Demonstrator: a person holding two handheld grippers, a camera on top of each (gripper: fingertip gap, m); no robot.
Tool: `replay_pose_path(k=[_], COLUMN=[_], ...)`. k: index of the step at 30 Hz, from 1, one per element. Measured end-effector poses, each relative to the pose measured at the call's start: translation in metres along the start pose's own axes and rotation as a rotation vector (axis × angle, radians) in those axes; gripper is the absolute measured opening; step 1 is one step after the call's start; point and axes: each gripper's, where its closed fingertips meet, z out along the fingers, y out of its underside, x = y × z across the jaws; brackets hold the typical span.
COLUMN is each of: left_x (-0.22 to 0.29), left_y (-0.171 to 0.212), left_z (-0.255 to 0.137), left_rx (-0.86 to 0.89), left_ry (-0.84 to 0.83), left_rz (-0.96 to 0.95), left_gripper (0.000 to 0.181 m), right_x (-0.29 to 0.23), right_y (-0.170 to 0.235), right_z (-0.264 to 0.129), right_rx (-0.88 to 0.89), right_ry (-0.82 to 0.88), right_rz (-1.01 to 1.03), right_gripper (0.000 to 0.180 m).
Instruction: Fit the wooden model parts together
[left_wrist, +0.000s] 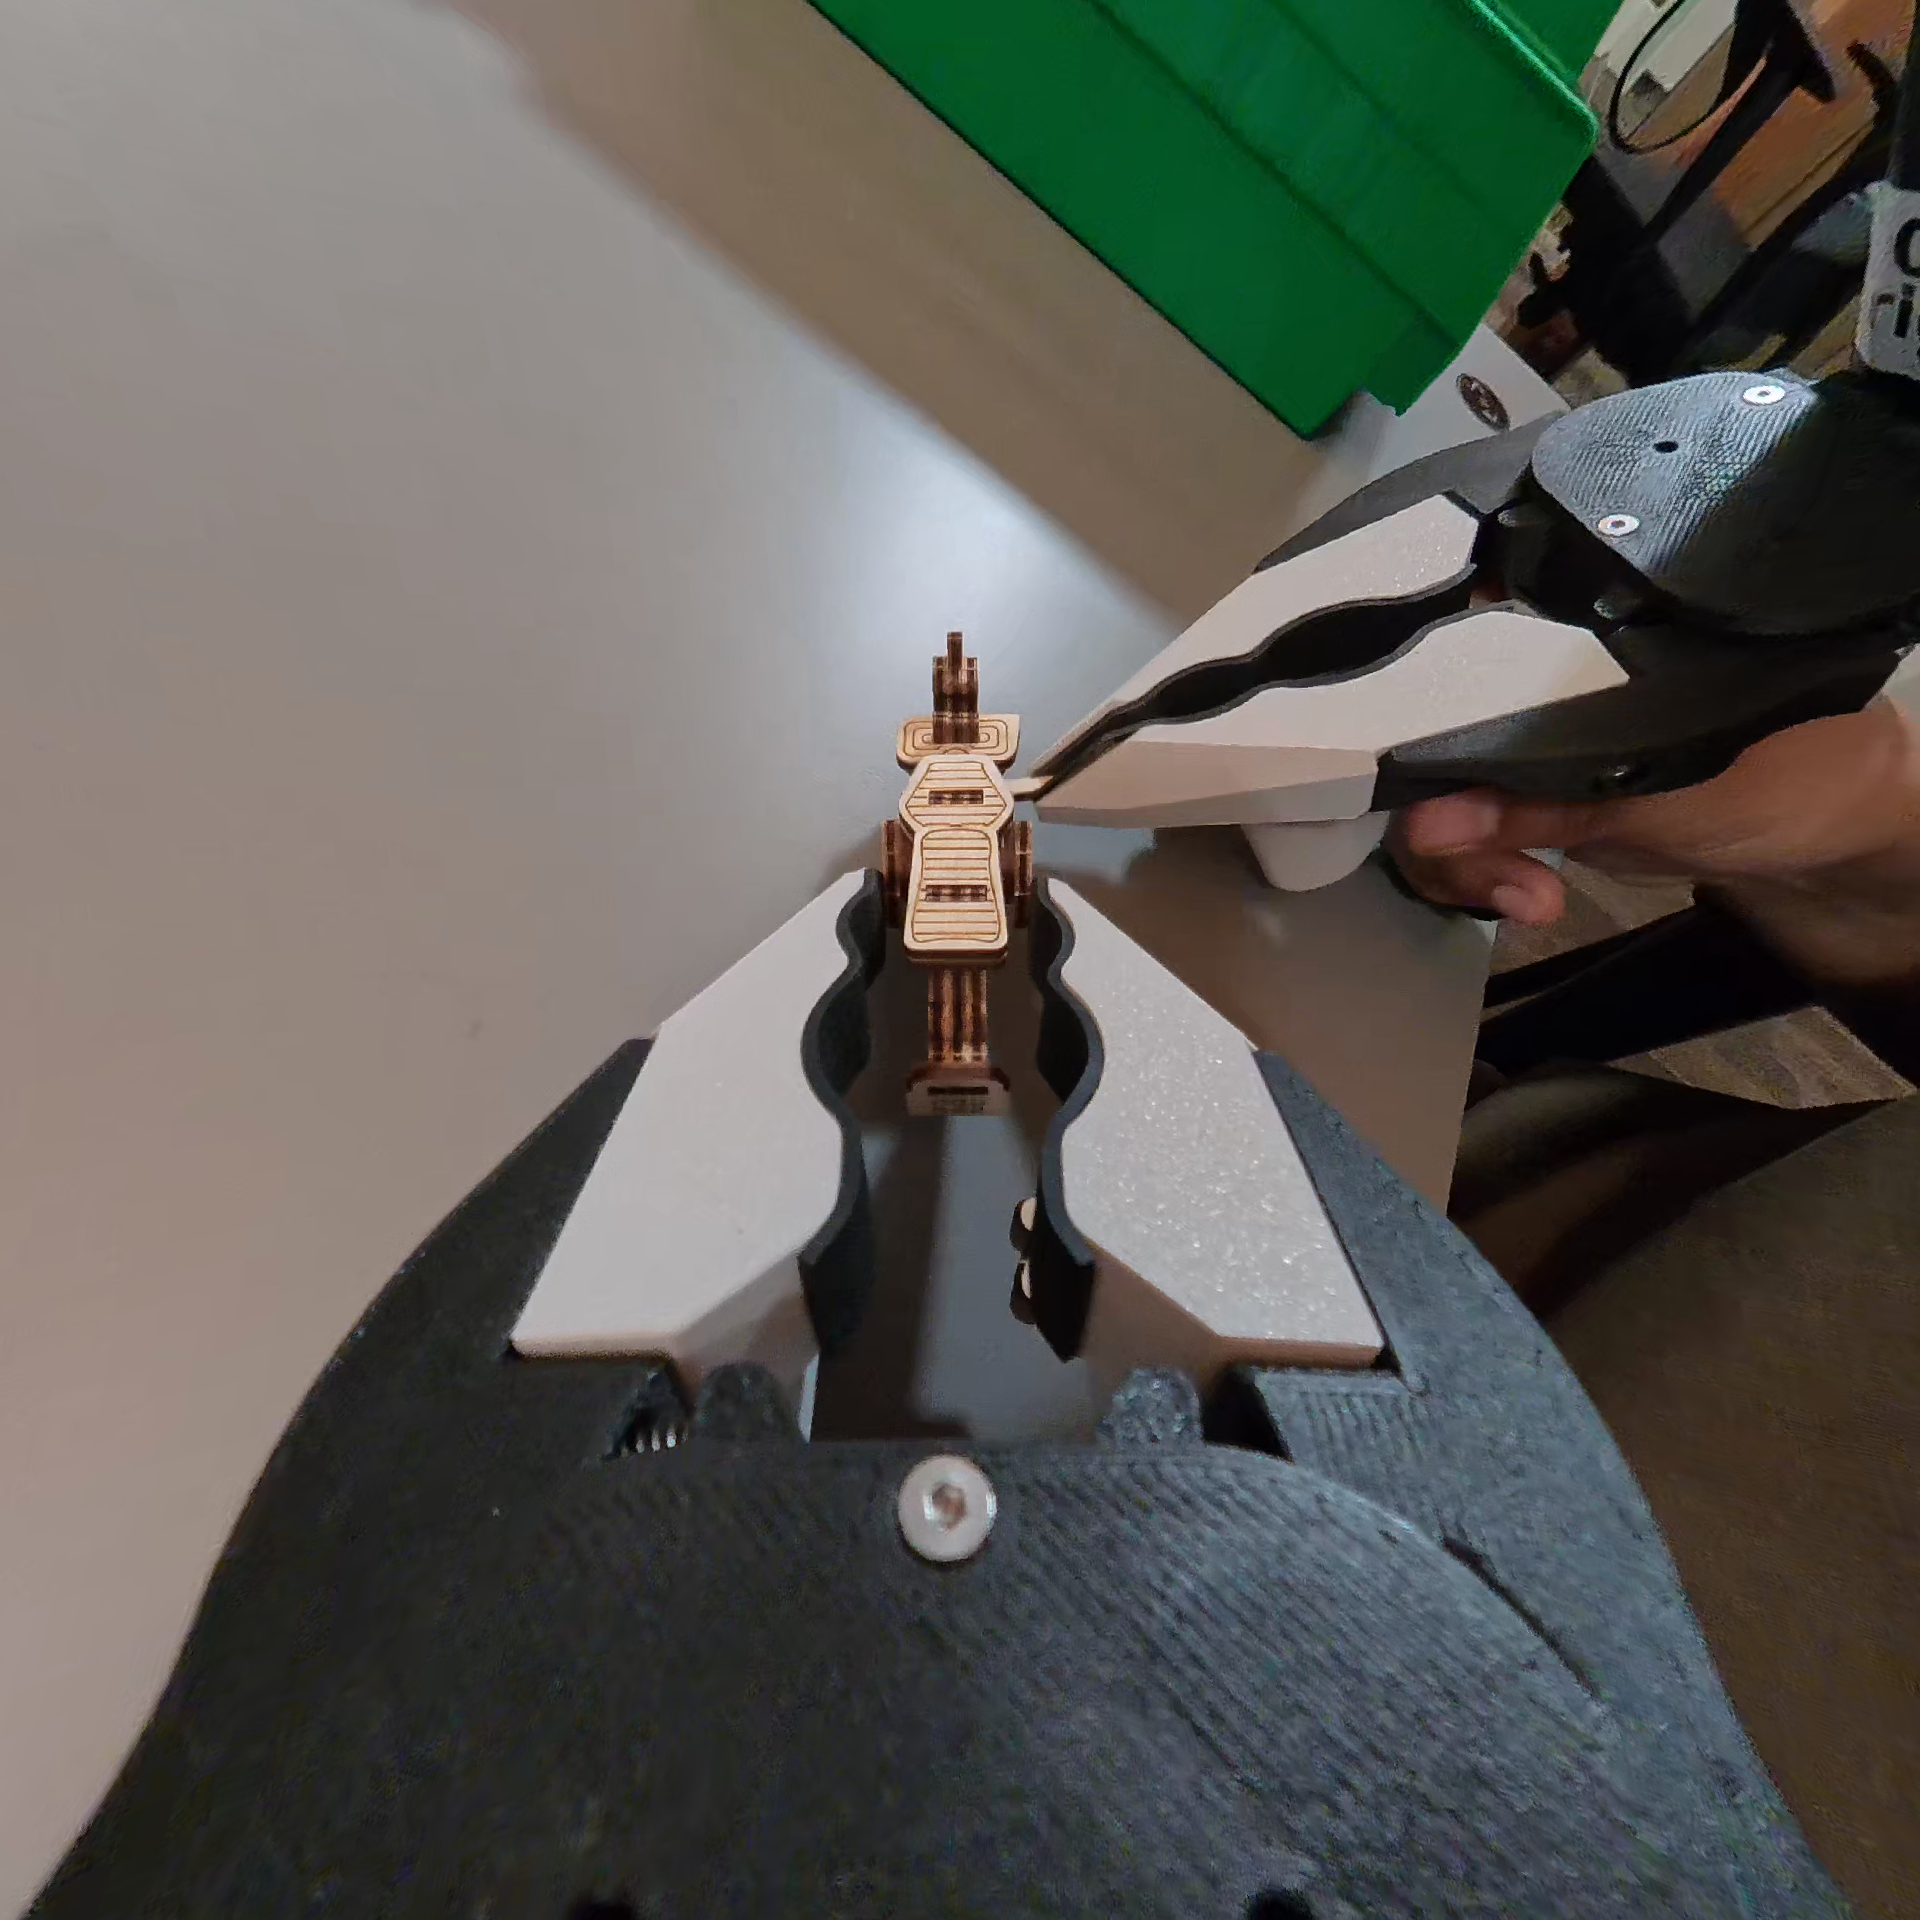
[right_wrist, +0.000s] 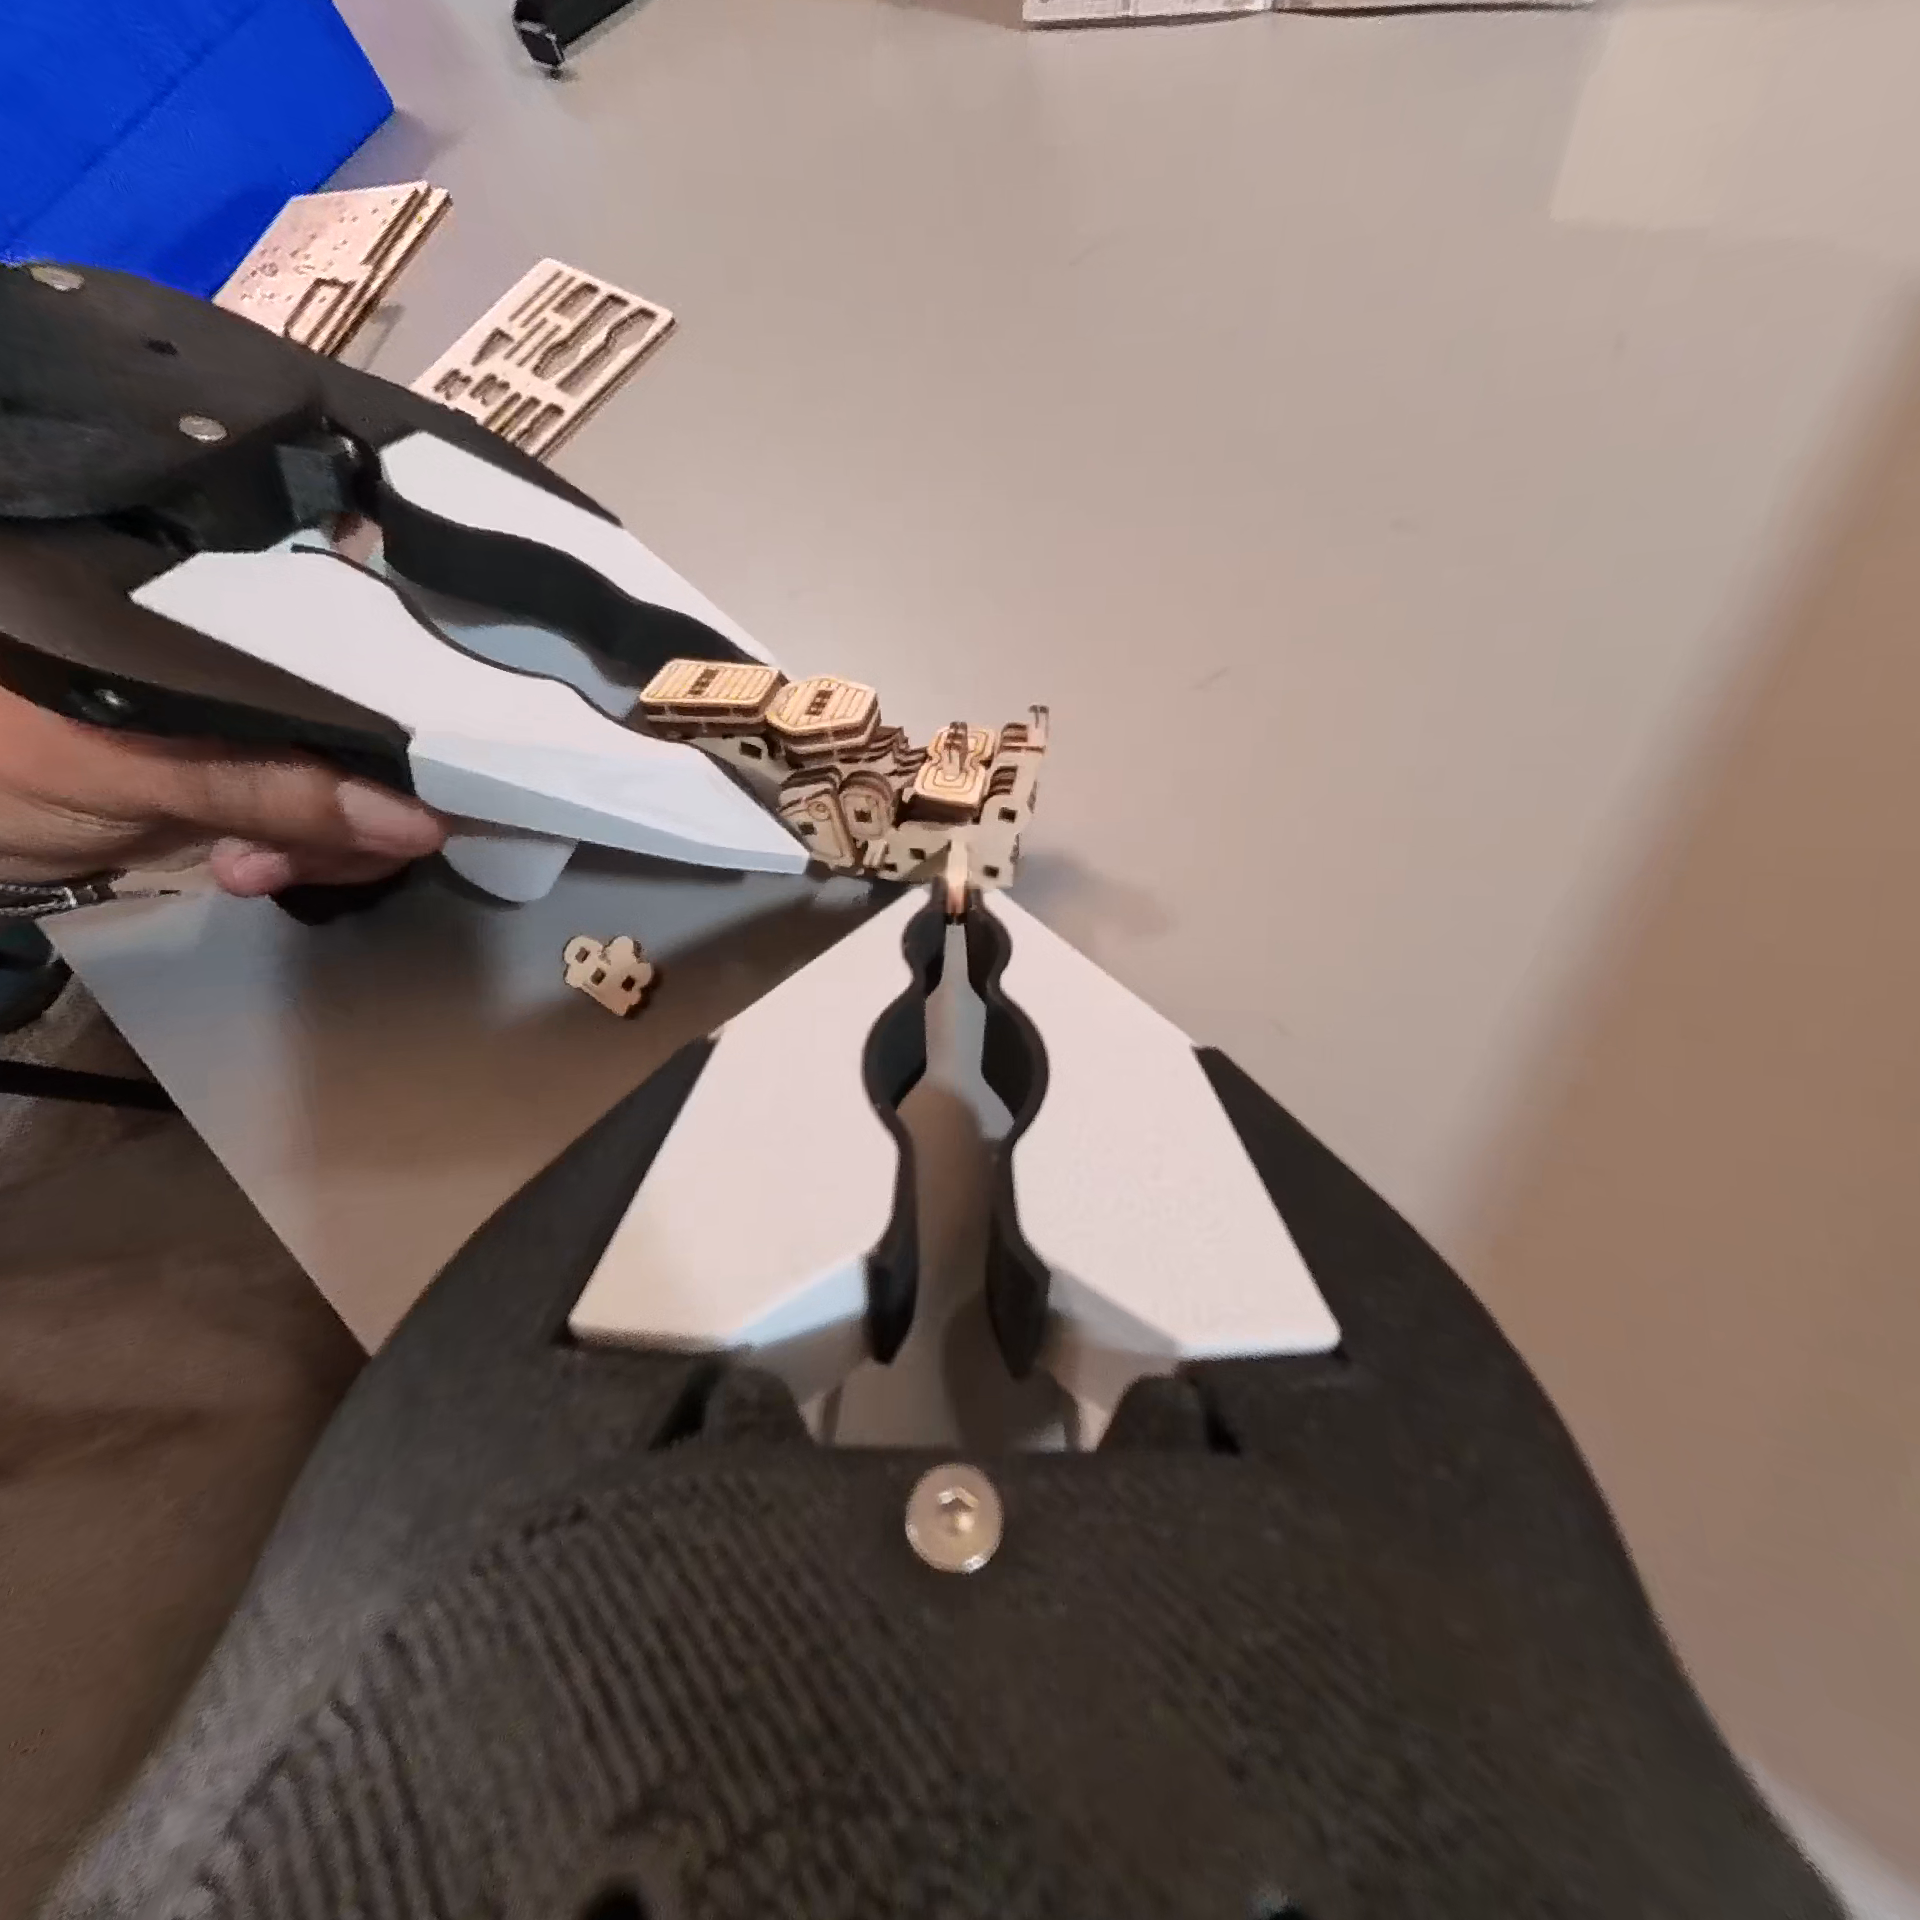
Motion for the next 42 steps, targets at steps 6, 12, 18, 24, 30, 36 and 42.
replay_pose_path(k=[6,12,18,24,30,36,42], left_x=[-0.0019,-0.0024,-0.003,-0.0022,-0.0004,-0.0018,-0.0016], left_y=[0.0013,0.0026,0.0035,0.0036,0.0047,0.0058,0.0075], left_z=[-0.001,-0.0011,-0.0016,-0.0021,-0.0032,-0.0038,-0.0027], left_rx=[-0.007,-0.014,-0.019,-0.019,-0.026,-0.033,-0.047], left_ry=[-0.004,-0.001,0.017,0.029,0.021,0.023,0.029], left_rz=[0.001,-0.001,-0.023,-0.021,0.028,0.024,0.019], left_gripper=[0.025,0.025,0.025,0.026,0.026,0.026,0.026], right_x=[-0.0004,-0.0009,-0.0034,-0.0033,-0.0059,-0.0073,-0.006], right_y=[-0.0003,-0.0004,-0.0008,-0.0008,0.0014,0.0016,0.0016], right_z=[0.0021,0.003,0.0041,0.0036,0.0029,0.0052,0.0063], right_rx=[-0.005,-0.008,-0.009,-0.01,-0.022,-0.026,-0.03], right_ry=[0.001,-0.001,-0.007,-0.026,-0.054,-0.016,-0.005], right_rz=[0.003,0.005,-0.012,0.006,-0.008,-0.057,-0.066], right_gripper=[0.002,0.002,0.003,0.003,0.003,0.003,0.003])
